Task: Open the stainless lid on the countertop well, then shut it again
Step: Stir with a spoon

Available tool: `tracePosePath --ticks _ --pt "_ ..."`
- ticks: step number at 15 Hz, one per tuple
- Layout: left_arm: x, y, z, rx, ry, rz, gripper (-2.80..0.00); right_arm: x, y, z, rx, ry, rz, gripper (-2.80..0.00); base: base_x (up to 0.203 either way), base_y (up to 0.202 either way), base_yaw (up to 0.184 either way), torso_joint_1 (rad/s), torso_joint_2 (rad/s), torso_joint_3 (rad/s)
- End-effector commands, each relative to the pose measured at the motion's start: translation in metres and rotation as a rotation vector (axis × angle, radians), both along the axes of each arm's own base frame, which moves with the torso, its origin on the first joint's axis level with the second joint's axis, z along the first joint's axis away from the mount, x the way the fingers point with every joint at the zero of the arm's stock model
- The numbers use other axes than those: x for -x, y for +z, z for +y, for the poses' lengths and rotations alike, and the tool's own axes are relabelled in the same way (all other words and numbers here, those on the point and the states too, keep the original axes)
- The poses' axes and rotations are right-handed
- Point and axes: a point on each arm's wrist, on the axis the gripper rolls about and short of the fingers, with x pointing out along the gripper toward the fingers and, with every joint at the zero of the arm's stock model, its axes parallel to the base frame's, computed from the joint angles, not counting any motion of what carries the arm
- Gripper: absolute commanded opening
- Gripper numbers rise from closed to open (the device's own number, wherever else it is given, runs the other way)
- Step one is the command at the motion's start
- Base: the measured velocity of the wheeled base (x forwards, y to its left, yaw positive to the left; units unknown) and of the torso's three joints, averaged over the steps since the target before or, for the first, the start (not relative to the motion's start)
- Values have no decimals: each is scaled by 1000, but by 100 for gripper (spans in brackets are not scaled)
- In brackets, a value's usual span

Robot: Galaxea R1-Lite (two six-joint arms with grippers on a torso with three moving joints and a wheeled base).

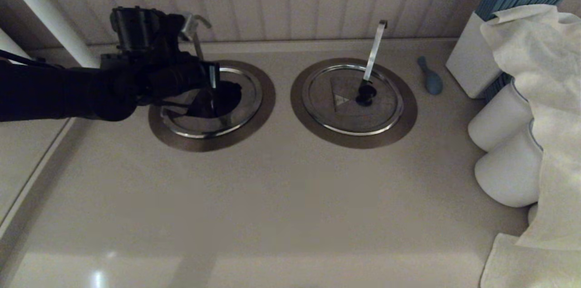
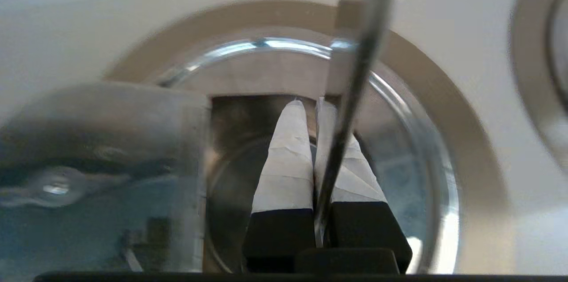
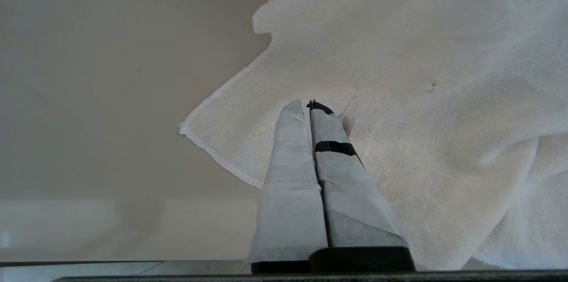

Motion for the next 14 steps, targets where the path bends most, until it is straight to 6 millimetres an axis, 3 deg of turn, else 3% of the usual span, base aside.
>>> tracePosePath --ticks 1,7,14 --pt "-1 4 -2 16 -3 -12 -280 0 0 0 0 0 0 -280 0 0 0 0 0 0" --pt "-5 12 -2 84 6 -36 -280 0 0 0 0 1 0 -280 0 0 0 0 0 0" --pt "-20 7 -5 99 40 -86 -280 0 0 0 0 1 0 -280 0 0 0 0 0 0"
